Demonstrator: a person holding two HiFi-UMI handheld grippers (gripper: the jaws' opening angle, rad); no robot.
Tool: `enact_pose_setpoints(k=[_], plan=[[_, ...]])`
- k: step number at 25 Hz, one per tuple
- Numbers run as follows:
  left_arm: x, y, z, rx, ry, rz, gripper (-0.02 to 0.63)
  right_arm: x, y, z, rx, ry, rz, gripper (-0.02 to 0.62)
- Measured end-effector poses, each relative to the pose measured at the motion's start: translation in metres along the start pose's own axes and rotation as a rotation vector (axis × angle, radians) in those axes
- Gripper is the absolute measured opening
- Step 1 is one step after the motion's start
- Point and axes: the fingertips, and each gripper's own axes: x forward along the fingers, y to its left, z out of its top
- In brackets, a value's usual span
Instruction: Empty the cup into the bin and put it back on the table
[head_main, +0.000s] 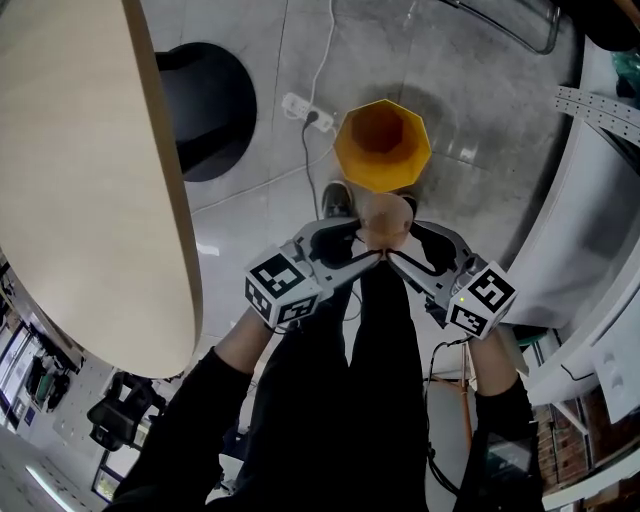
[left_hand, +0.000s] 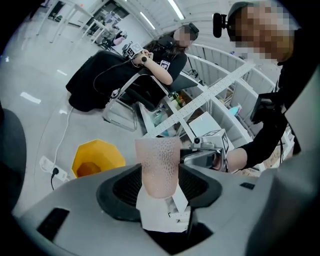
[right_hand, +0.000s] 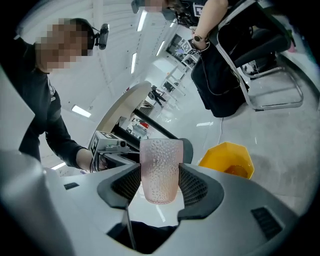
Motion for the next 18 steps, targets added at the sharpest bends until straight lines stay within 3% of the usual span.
enact_pose_setpoints(k=[10, 18], plan=[[0.0012, 0.0058, -0.0035, -0.08, -0.016, -0.019, 0.232, 0.0024, -0.0055, -0.0045, 0.09, -0.01, -0.007, 0.227], [0.001, 0.01, -0.0046, -0.206, -0.053, -0.013, 0.232, 0.004, -0.0089, -0.0073, 0.162, -0.017, -0.004, 0.227]])
